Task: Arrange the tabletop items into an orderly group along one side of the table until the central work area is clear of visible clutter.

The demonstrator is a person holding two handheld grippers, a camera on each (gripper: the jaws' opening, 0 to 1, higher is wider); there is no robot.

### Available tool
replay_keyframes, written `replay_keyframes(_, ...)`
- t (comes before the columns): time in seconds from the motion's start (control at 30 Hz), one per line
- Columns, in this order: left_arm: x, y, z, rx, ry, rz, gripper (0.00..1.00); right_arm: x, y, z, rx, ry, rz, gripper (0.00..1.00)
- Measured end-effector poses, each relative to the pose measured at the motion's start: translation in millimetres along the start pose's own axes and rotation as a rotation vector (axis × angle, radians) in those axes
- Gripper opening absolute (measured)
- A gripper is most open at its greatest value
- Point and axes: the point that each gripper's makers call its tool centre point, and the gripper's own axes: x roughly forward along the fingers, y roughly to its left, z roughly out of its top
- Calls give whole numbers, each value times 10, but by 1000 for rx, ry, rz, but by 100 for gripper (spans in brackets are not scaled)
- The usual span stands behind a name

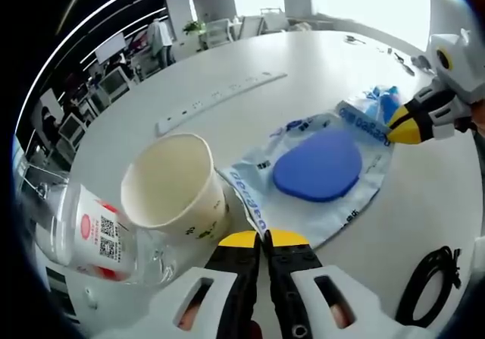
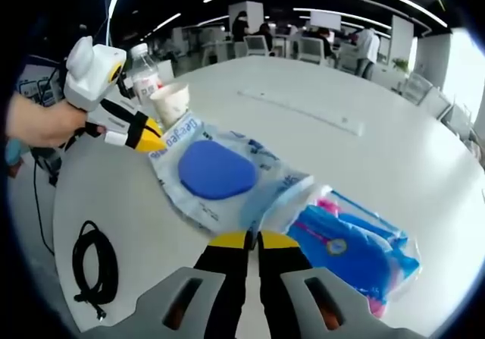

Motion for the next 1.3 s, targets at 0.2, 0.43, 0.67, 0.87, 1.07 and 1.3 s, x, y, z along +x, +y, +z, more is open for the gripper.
replay_keyframes(0.2,-30,24,-15,-6,-6,13,2,-9,2,6,-27,1,-9,6)
replay_keyframes(0.43,-103,25,-55,-38,-17,14,5,-54,56,-25,-10,-8,-5,12)
replay_keyframes(0.67,-189,5,-134,-116,-41,15,12,-122,138,-83,4,-21,1,18)
replay_keyframes(0.87,-251,-2,-241,-155,-52,15,35,-176,123,-88,12,-26,-6,22)
replay_keyframes(1.07,-337,12,-273,-202,-75,14,57,-264,95,-138,15,-24,-21,27)
replay_keyframes(1.3,-423,44,-323,-237,-89,18,76,-362,48,-183,24,-34,-38,42)
